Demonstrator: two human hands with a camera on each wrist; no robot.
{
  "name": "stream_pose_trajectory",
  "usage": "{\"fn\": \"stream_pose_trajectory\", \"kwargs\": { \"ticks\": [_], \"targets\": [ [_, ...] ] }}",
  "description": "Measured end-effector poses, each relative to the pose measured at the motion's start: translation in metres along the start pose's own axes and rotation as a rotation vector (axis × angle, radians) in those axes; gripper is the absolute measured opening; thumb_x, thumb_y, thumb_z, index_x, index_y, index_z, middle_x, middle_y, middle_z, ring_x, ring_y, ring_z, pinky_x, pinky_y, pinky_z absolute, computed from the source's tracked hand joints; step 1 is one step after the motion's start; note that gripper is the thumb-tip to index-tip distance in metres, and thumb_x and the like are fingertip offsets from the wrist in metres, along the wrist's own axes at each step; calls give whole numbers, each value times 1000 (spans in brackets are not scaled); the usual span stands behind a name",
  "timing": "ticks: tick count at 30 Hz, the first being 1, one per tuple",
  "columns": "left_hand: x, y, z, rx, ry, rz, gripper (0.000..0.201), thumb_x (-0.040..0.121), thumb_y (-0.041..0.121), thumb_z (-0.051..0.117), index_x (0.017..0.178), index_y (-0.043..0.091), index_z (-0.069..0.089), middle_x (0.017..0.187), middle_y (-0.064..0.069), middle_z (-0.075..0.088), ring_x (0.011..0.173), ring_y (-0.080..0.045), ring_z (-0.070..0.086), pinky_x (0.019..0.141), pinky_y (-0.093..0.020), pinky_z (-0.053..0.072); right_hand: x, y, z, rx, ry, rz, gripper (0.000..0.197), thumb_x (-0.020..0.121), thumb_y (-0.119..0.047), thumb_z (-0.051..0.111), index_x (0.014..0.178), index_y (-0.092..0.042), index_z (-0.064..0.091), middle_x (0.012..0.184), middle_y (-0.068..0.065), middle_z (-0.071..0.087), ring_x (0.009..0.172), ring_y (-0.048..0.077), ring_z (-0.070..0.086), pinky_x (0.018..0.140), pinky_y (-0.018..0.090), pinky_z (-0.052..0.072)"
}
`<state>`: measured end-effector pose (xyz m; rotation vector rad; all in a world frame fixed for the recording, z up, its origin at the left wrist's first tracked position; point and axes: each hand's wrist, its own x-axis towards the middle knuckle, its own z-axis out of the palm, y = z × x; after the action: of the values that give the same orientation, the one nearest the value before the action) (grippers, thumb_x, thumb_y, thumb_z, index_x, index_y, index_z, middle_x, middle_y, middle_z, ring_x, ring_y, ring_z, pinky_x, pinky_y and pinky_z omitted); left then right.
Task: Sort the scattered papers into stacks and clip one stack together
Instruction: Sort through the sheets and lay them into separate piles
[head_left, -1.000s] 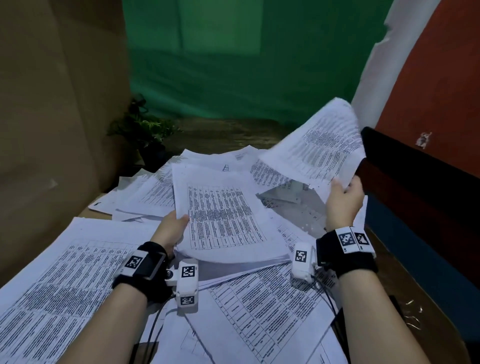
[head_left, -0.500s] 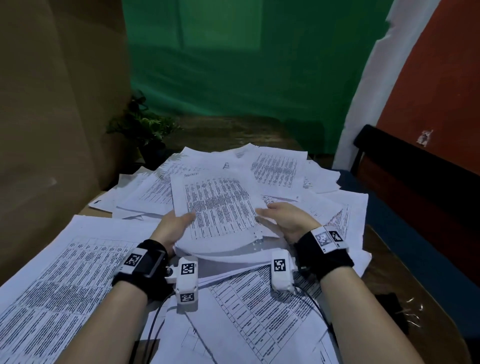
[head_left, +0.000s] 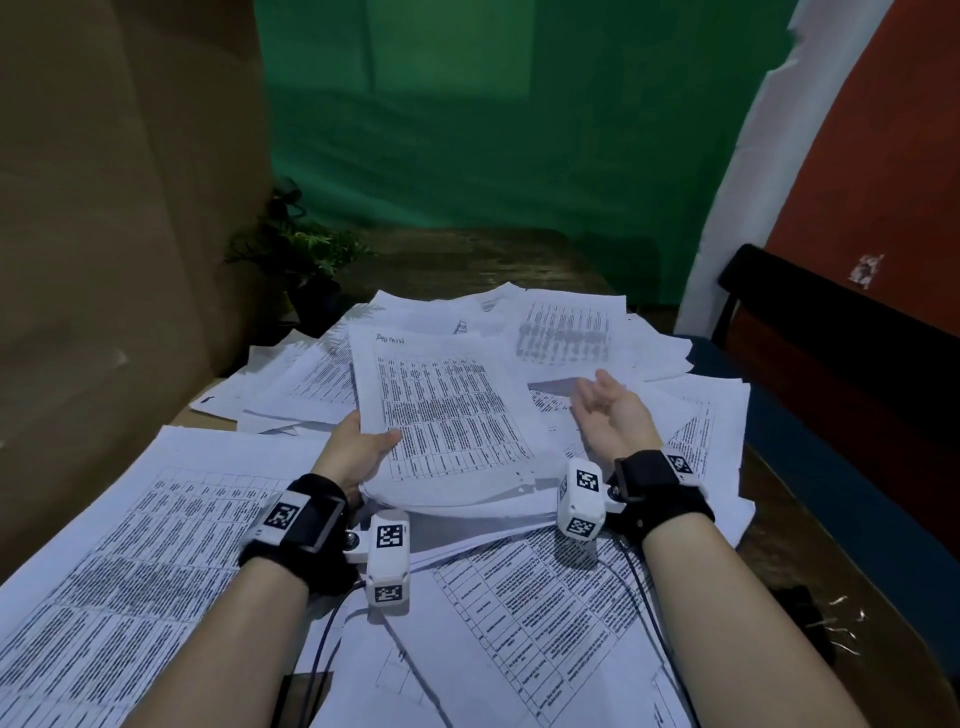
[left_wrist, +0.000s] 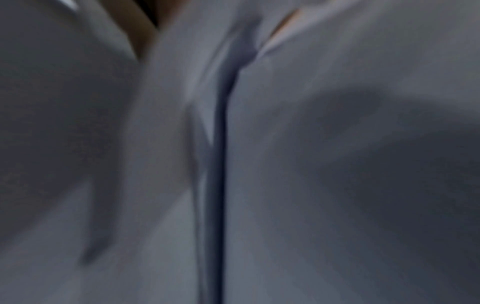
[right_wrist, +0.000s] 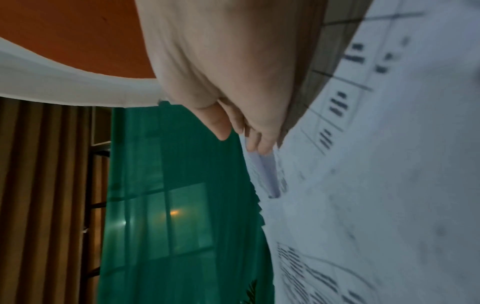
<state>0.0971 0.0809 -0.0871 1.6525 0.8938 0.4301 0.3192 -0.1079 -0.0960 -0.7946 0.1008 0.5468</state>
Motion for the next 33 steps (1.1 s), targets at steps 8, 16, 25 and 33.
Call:
{"fn": "stream_pose_trajectory", "kwargs": {
  "ticks": [8, 16, 25, 33],
  "targets": [
    [5, -4, 2, -161, 98, -14, 37, 96, -2, 50, 132, -9, 46, 131, -23, 56, 113, -35, 58, 84, -27, 46, 4, -49, -33, 337, -17, -81, 58, 94, 12, 46, 149, 0, 32, 154, 7, 36, 143, 17, 33, 113, 23, 28],
    [5, -5, 1, -219, 170, -76, 17, 103, 10, 35, 112, 3, 48, 54, -4, 50, 33, -2, 37, 32, -14, 26, -51, -29, 4, -680, -532, 332, 35, 90, -5, 56, 123, 6, 60, 127, 19, 64, 117, 27, 62, 99, 33, 50],
    [5, -3, 1, -171, 128, -98, 34, 100, 16, 44, 130, 0, 49, 114, -15, 61, 94, -29, 62, 59, -29, 39, -60, -21, 10, -1085, -796, 561, 24, 89, -15, 63, 106, -1, 73, 108, 23, 70, 103, 28, 70, 89, 30, 57],
    [-3, 4, -1, -195, 105, -43, 31, 99, 3, 46, 129, -2, 49, 120, -15, 61, 88, -24, 59, 71, -29, 46, -42, -53, -4, -827, -208, -91, 24, 96, -14, 58, 120, -11, 62, 97, 12, 63, 76, 18, 61, 64, 24, 54]
  ]
}}
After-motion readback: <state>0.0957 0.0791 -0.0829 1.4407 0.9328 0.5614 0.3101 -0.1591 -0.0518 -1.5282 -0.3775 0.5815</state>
